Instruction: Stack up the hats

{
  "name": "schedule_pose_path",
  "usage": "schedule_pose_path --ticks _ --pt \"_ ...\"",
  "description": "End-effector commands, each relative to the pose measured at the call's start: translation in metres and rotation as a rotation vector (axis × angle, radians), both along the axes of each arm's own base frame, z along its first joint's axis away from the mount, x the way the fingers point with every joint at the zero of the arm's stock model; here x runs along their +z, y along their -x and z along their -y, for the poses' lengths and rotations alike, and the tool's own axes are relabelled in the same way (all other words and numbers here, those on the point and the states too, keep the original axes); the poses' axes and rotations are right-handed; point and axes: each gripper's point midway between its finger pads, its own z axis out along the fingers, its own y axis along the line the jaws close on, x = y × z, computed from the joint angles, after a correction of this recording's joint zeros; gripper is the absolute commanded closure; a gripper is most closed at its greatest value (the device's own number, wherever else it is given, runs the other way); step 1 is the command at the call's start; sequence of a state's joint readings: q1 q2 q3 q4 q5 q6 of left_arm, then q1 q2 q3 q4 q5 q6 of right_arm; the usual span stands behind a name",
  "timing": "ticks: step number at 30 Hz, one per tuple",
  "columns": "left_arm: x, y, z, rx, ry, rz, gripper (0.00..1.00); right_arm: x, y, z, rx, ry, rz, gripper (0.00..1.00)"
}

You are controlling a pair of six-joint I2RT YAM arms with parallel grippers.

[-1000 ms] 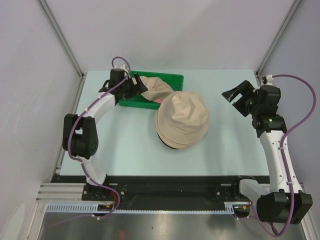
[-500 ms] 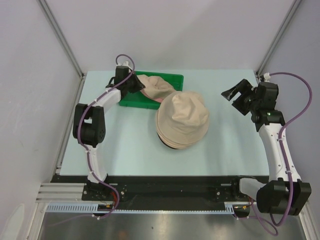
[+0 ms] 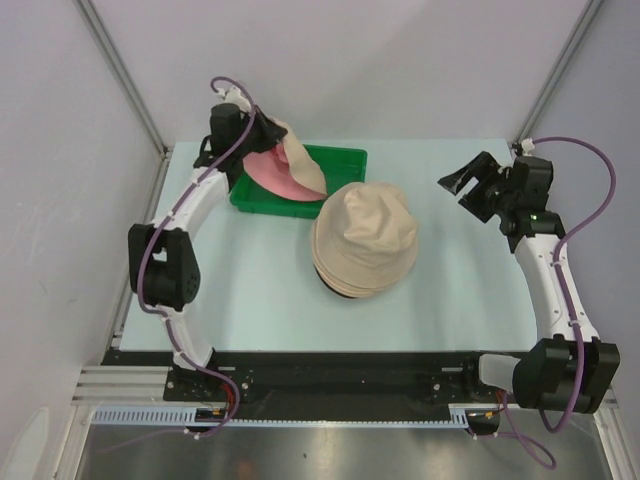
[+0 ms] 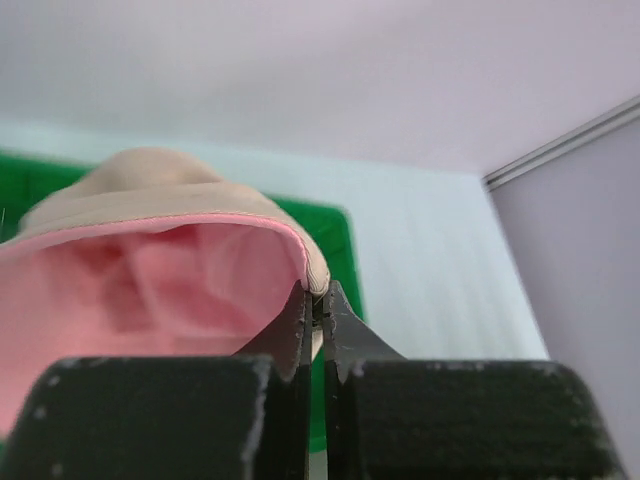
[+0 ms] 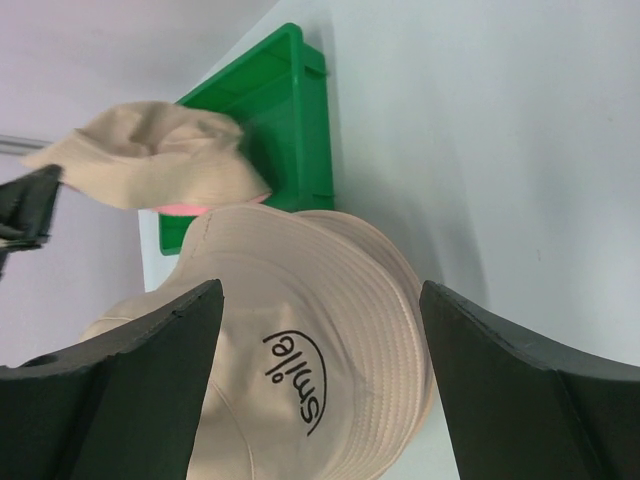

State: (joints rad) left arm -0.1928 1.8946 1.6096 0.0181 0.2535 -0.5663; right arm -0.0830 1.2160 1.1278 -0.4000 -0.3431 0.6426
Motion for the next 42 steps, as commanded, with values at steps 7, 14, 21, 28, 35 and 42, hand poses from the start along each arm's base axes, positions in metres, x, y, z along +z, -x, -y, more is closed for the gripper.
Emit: schedule_pose_path --ticks 7,14,21,28,35,42 --pt "0.232 0.093 0.007 -0.226 0.09 0.531 1.0 0.091 -0.015 -0.041 0.217 -0.022 0.324 0.16" --pt "0.282 0.179 0.038 -0.582 0.18 0.636 1.0 0.15 -0.001 -0.092 0.368 -0.039 0.526 0.17" --pt "0.272 0.247 0.052 -0.905 0.229 0.518 1.0 0.205 0.026 -0.111 0.443 -0.083 0.728 0.18" --pt "0.265 0.29 0.059 -1.075 0.284 0.447 1.0 0.195 0.031 -0.142 0.566 -0.107 0.688 0.2" --pt "0.264 0.314 0.07 -1.163 0.279 0.414 1.0 0.192 0.04 -0.19 0.715 -0.14 0.691 0.2" --pt "0.268 0.325 0.075 -1.197 0.29 0.402 1.0 0.184 0.039 -0.208 0.781 -0.104 0.697 0.19"
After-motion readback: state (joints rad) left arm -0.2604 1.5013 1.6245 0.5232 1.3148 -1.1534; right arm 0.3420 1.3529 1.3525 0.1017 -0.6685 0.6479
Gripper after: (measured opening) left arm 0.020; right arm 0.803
